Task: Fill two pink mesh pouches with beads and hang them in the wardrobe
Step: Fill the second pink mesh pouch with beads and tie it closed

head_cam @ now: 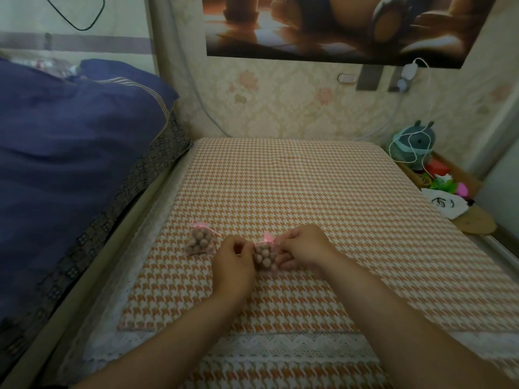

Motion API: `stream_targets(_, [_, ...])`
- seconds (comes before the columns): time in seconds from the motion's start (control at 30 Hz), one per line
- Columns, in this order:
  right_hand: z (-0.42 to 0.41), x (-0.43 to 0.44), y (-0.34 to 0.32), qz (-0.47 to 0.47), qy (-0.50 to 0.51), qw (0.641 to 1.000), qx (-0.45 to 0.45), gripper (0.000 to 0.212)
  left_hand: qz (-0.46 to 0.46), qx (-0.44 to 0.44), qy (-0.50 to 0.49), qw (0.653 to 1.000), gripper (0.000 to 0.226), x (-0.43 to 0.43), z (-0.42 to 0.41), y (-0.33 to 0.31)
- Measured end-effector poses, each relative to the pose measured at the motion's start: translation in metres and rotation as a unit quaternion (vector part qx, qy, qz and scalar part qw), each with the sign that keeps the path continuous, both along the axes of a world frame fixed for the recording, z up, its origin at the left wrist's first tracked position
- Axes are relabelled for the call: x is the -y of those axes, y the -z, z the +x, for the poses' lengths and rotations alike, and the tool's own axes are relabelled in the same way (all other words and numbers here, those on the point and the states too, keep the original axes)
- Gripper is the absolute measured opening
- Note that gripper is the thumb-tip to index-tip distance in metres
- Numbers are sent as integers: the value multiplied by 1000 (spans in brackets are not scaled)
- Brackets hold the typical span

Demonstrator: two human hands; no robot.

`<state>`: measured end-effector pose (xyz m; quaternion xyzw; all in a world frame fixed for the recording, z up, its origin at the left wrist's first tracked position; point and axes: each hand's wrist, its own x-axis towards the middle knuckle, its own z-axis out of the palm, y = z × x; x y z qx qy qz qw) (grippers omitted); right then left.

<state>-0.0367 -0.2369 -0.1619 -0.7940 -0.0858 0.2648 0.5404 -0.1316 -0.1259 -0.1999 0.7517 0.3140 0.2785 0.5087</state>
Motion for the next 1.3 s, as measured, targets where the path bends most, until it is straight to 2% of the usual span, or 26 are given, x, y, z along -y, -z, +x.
stream_targets(0.17, [0,-2,3,-20,23,997,77,10,-180,25,-33,983,13,-1,10,9])
stream_targets(0.23, [1,-1,6,-22,32,995,88,15,-226,36,-34,973,15,-4,12,19])
stream_targets(0.6, [2,2,8,-29,20,998,56,22,-297,56,-35,953,16,2,11,3])
stream_targets(0.7, [5,2,11,-36,18,996,78,21,-259,31,-13,965,17,-2,9,2])
stream_targets(0.77, [8,3,13,-73,8,986,153,13,-205,-3,34,978,17,-10,9,-3])
stream_targets(0.8, [8,3,11,-102,-7,976,191,10,-150,-25,67,986,15,-15,9,-6])
stream_targets(0.87, [8,5,10,-150,-38,960,234,28,65,-93,113,987,8,-29,6,-18])
stream_targets(0.93, [6,4,10,-161,-66,953,249,43,263,-134,108,949,15,-47,1,-29])
stream_targets(0.97, [5,3,12,-161,-81,951,253,49,304,-159,101,934,20,-56,-1,-32])
stream_targets(1.07, [2,0,19,-173,-121,937,278,59,332,-307,78,888,35,-82,-8,-35])
stream_targets(1.13, [0,-2,23,-190,-141,925,296,62,301,-381,86,870,42,-96,-11,-30])
stream_targets(1.2, [-3,-5,25,-202,-155,914,315,64,267,-355,104,890,42,-103,-11,-21])
stream_targets(1.3, [-3,-9,30,-203,-162,904,339,67,269,-268,131,916,32,-99,-8,-16])
